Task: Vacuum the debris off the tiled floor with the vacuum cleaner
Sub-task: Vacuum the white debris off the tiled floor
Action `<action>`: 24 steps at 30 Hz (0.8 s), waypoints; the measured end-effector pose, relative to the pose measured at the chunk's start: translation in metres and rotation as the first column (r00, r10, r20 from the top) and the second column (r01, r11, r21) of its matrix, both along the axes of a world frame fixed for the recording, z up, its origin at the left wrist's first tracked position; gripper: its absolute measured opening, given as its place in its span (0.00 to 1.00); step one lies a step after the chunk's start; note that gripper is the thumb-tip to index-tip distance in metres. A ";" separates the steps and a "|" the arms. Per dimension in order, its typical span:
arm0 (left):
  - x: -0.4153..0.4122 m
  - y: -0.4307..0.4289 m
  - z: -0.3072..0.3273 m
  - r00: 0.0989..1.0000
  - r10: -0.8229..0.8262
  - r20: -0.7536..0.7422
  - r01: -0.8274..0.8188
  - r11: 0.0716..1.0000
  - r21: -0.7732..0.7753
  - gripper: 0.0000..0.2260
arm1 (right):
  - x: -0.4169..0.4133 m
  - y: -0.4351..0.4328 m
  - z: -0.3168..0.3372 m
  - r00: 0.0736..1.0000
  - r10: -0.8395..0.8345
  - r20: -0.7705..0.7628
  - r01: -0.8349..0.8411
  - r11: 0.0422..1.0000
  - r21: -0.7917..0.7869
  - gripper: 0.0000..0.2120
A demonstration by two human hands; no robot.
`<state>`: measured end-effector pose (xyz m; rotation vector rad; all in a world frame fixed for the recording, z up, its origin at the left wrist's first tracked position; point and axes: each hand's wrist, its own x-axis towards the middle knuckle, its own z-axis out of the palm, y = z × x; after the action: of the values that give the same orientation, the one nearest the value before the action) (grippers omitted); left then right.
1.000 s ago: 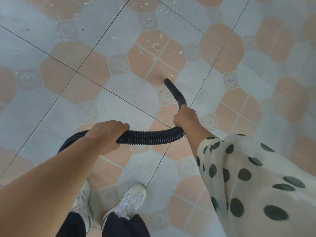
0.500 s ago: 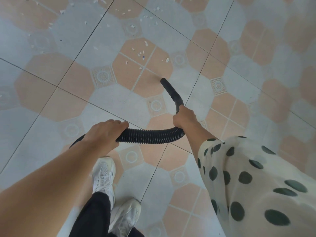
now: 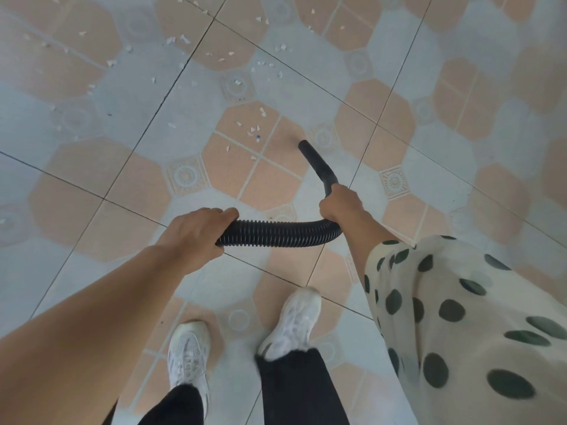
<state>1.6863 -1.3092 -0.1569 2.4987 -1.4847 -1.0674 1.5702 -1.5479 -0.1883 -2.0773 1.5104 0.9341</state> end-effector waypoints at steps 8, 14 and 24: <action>-0.007 -0.029 -0.005 0.994 0.109 -0.003 -0.109 0.993 0.033 0.11 | 0.021 -0.040 -0.002 0.989 0.139 0.046 -0.140 0.989 0.036 0.25; -0.027 -0.037 -0.002 0.972 0.233 -0.010 -0.232 0.970 0.078 0.11 | 0.046 -0.056 0.000 0.952 0.304 0.040 -0.306 0.951 0.051 0.21; -0.049 -0.016 -0.010 0.932 0.359 -0.047 -0.354 0.931 0.094 0.11 | 0.063 -0.048 -0.019 0.990 0.135 0.049 -0.139 0.987 0.082 0.31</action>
<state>1.6375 -1.3256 -0.1667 2.6217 -0.9321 -1.1460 1.6330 -1.5956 -0.2069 -2.1479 1.2964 0.9784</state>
